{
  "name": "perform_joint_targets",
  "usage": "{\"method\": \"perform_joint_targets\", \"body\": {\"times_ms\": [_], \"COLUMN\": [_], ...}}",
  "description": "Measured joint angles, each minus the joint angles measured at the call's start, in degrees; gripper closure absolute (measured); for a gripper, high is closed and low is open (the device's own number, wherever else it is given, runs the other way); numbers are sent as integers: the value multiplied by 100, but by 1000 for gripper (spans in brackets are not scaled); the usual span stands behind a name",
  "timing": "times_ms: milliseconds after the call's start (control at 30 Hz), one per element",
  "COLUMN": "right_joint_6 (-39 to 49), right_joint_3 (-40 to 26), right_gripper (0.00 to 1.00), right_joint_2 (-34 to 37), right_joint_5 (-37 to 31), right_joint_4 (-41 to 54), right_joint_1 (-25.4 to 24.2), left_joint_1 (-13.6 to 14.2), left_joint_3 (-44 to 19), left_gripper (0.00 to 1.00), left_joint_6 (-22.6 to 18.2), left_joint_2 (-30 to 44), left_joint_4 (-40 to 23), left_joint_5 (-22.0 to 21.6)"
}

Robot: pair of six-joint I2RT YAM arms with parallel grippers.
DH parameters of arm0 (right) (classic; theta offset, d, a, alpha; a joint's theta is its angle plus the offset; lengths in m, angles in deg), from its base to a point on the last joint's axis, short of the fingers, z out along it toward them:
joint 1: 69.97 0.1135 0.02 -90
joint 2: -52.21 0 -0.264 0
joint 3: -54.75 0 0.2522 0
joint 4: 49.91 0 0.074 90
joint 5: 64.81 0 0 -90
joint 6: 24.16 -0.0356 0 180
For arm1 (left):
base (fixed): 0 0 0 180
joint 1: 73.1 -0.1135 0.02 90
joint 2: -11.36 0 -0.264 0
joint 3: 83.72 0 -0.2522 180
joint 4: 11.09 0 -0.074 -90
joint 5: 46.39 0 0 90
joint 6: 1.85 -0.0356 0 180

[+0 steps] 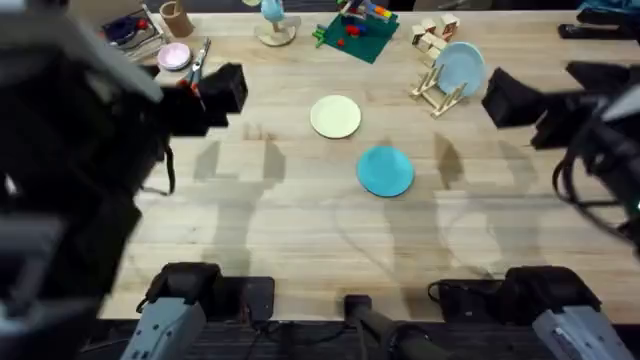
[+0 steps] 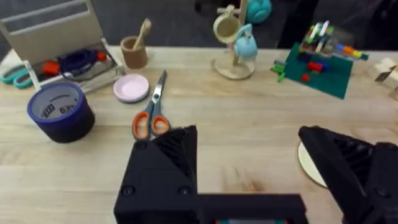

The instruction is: Pick up the plates from the table one by one and place each into a slot on the dish rack.

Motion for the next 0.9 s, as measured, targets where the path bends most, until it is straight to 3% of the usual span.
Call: {"method": "perform_joint_targets", "body": {"times_ms": [267,500,900], "right_joint_6": [-1,0,0], "right_joint_3": [-1585,-2705,-2916], "right_gripper": [5,6,5], "right_joint_2": [1923,3246,3576], "right_joint_5": [0,0,0], "right_joint_4": [937,1645,1695], "right_joint_1": [0,0,0], "left_joint_1": [0,0,0], "left_joint_3": [-1479,-2180,-2283], "left_gripper": [8,8,8], "left_joint_6": [0,0,1], "left_joint_2": [1965,3104,3416], "left_joint_4": [-790,-1008,-1057], "left_joint_5": [63,432,715]}}
